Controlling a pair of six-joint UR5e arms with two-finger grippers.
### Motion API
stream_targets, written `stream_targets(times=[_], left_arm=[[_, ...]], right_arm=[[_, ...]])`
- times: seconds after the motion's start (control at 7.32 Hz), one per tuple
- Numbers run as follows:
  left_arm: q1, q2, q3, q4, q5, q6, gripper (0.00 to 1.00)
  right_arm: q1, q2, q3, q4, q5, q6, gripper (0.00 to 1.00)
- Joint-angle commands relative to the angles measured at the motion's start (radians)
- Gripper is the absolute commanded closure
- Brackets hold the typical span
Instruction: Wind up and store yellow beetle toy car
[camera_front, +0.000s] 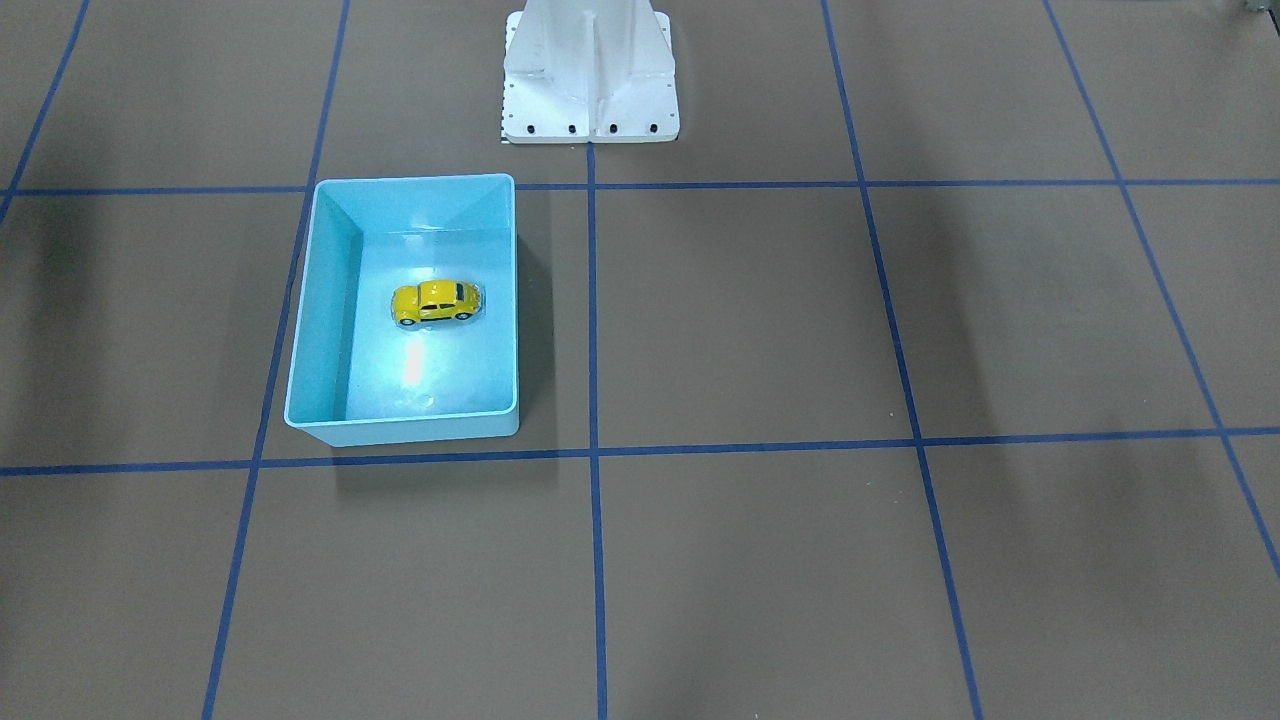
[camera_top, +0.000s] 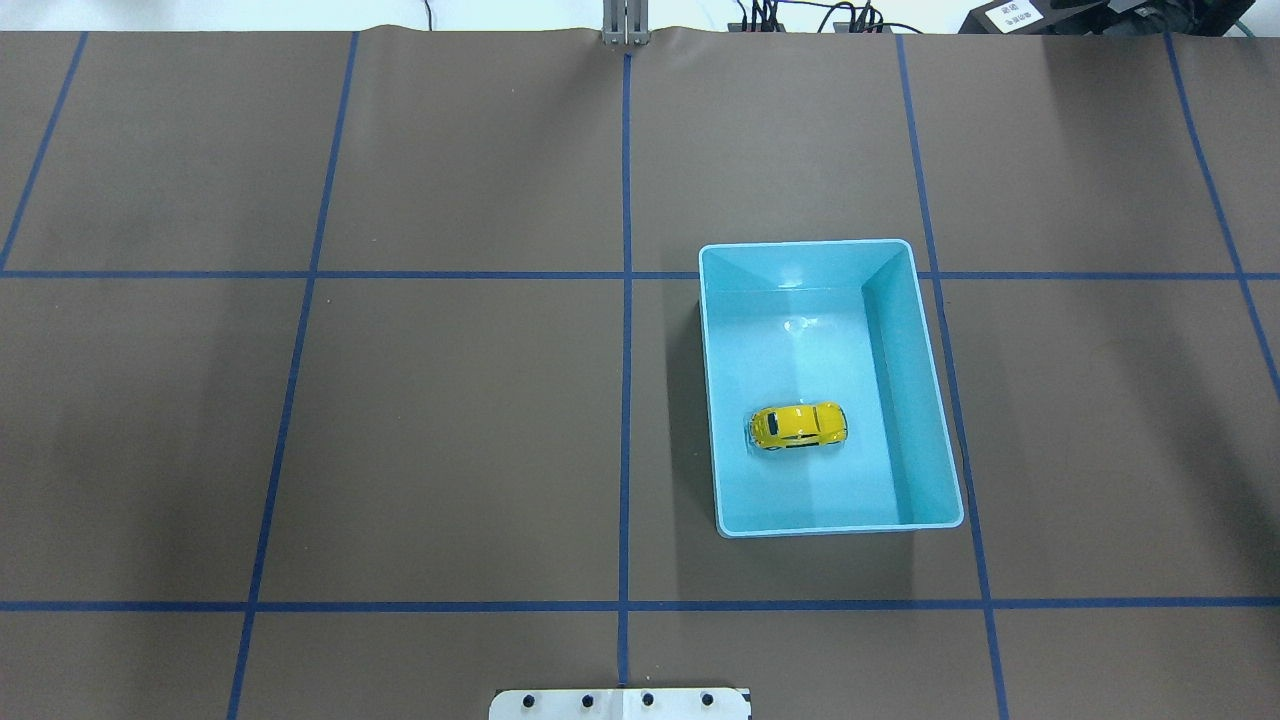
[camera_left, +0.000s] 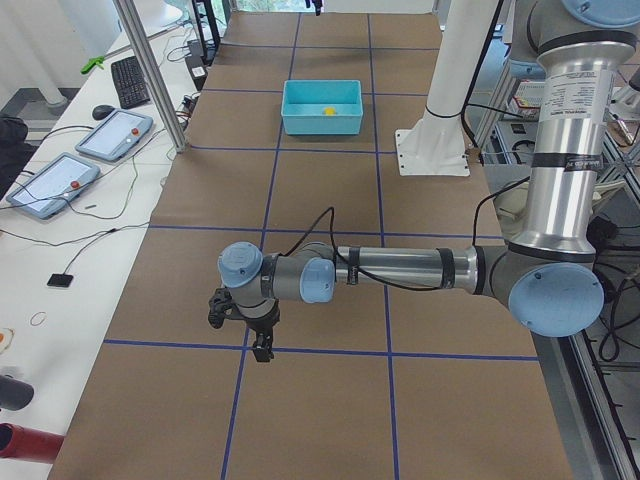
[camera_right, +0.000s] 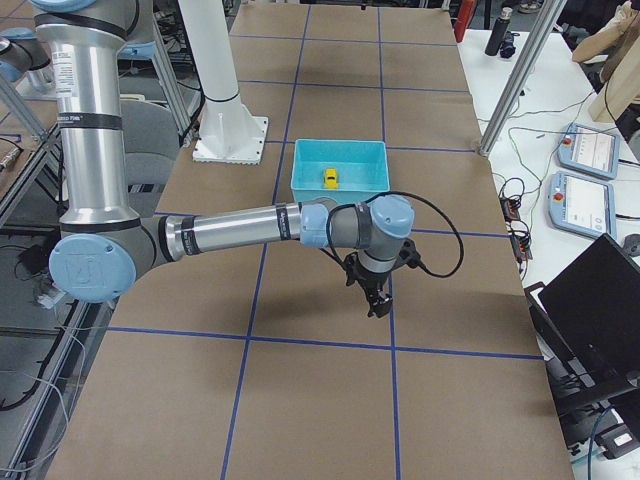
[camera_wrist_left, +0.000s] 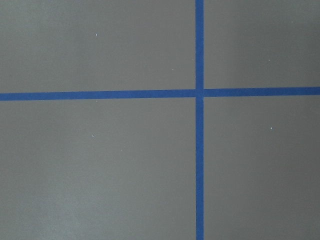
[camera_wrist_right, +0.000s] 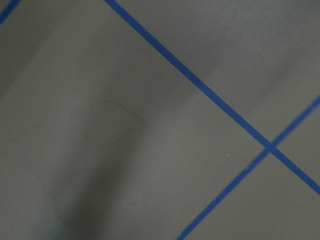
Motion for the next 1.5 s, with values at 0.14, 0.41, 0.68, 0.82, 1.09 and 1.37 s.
stream_targets(times=[0.14,0.41,0.68,0.82,1.09,1.37], left_arm=[[0.001,-0.006,0.015,0.000,0.001,0.001,0.00],[0.001,-0.004,0.016,0.000,0.003,0.003,0.00],[0.000,0.002,0.009,0.000,0.003,0.004,0.00],[0.001,0.004,0.012,0.000,0.003,0.006,0.00],[0.000,0.005,0.018,0.000,0.004,0.009,0.00],[0.000,0.005,0.018,0.000,0.044,0.009,0.00]], right_arm=[[0.096,-0.007,-0.050,0.010,-0.005,0.331,0.00],[0.095,0.003,-0.053,0.020,-0.011,0.582,0.00],[0.095,-0.013,-0.107,0.151,-0.005,0.781,0.00],[0.095,-0.022,-0.119,0.244,-0.007,0.851,0.00],[0.095,-0.036,-0.119,0.268,-0.002,0.854,0.00],[0.095,-0.038,-0.113,0.271,0.002,0.850,0.00]])
